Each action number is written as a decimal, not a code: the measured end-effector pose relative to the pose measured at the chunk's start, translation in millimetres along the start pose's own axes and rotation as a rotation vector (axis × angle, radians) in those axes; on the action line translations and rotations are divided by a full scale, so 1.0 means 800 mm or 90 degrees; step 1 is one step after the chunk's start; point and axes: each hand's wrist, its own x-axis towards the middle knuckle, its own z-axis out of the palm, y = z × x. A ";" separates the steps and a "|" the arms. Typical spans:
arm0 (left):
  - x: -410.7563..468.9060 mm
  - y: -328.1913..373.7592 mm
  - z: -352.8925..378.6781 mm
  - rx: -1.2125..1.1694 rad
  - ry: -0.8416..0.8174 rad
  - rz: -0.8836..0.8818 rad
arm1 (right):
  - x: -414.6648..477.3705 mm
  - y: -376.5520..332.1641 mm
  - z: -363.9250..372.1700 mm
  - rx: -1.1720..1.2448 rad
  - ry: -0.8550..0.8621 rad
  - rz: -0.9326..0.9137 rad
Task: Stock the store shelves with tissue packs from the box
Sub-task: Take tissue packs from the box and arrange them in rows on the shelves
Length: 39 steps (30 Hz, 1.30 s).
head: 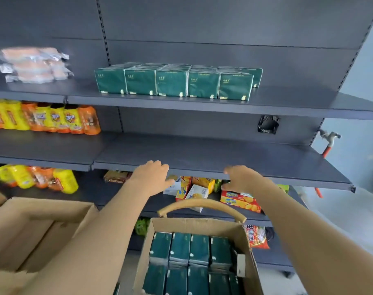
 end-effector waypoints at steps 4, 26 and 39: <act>0.041 -0.032 0.081 -0.026 -0.082 0.043 | 0.045 -0.016 0.078 0.007 -0.117 0.035; 0.082 -0.016 0.456 -0.180 -0.473 0.109 | 0.078 0.007 0.460 0.231 -0.459 0.242; 0.088 0.057 0.594 -0.171 -0.541 0.162 | 0.075 0.023 0.541 0.279 -0.507 0.258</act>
